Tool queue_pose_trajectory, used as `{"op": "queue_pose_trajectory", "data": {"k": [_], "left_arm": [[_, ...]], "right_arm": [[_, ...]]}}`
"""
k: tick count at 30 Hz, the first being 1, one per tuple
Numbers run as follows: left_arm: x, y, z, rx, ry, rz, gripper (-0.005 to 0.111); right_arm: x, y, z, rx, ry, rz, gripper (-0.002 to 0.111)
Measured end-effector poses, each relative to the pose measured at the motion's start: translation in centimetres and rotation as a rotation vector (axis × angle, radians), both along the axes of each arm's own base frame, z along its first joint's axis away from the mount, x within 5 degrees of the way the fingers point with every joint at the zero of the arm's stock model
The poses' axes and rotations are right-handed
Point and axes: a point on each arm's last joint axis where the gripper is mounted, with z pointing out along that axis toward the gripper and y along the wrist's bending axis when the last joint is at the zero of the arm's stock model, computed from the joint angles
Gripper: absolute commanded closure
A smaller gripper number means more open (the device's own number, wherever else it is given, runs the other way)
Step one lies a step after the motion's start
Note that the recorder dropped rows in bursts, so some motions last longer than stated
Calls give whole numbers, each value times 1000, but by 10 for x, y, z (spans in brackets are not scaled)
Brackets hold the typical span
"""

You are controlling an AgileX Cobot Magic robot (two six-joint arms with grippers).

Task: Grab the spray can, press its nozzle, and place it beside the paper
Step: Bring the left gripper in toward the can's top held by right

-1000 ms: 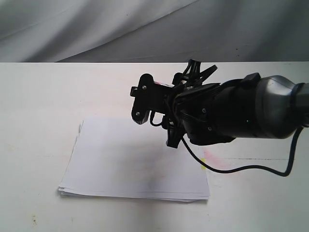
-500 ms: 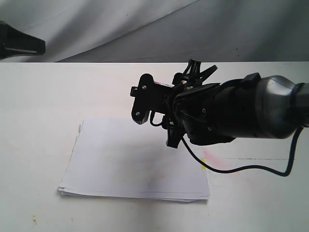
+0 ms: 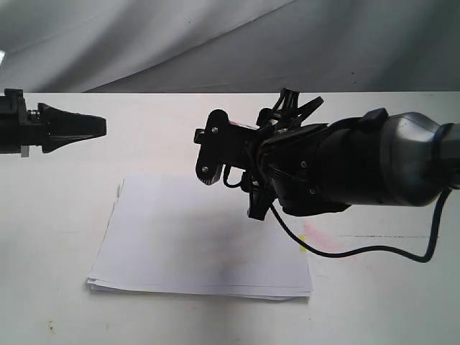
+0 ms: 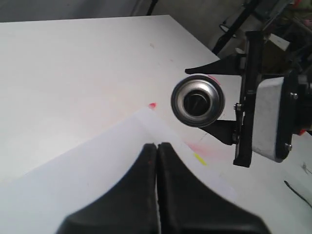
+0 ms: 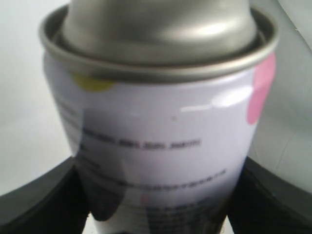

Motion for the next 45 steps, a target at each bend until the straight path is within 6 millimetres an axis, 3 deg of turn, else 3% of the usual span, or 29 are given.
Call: {"op": "queue_pose_trajectory", "data": {"k": [5, 15, 21, 32, 45], "left_arm": [[13, -5, 3, 9, -48, -55, 107], [28, -66, 26, 183, -202, -213, 107], [34, -69, 29, 222, -238, -223, 107], [43, -76, -15, 107, -176, -338, 107], [43, -78, -11, 60, -213, -346, 107]], "right_arm": [[0, 0, 0, 0, 0, 0, 108], [0, 0, 0, 0, 0, 0, 108], [0, 0, 0, 2, 2, -2, 108], [0, 0, 0, 3, 4, -3, 108], [0, 0, 0, 3, 4, -3, 108]]}}
